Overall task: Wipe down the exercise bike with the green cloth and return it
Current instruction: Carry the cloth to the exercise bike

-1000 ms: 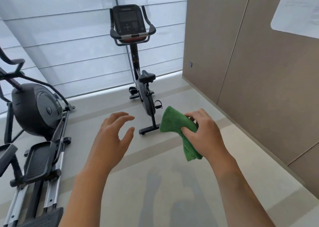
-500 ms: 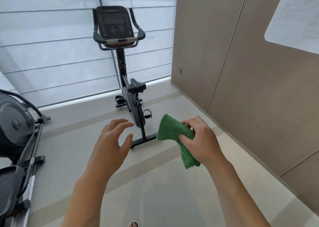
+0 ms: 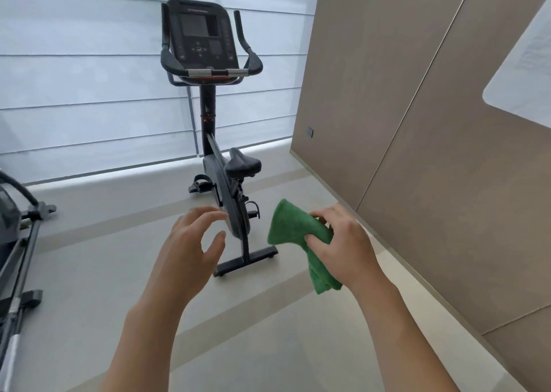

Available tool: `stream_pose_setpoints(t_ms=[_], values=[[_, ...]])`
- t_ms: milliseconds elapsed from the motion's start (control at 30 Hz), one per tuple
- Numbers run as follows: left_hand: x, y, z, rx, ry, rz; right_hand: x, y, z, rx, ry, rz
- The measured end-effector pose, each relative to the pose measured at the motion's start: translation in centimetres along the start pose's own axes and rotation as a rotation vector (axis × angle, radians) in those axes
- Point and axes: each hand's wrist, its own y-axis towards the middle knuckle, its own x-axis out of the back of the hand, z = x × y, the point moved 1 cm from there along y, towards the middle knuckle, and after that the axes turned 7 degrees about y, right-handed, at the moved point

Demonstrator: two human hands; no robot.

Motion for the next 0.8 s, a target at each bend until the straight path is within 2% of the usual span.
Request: stream_pose_setpoints(t_ms=[300, 533, 800], values=[[-0.7, 5.4, 6.3, 0.080, -0.040, -0.022, -5.4, 7.6, 0.7, 0.032, -0.024, 0.074], [-2.9, 11.7, 7.9, 0.087, -0.018, -0.042, -7.6, 15.0, -1.9, 0.060, -0.012, 0.087], [-6.7, 22.7, 8.4, 0.134, 0.026, -0.066, -9.2, 27.6, -6.3, 0.113, 0.059, 0.116]])
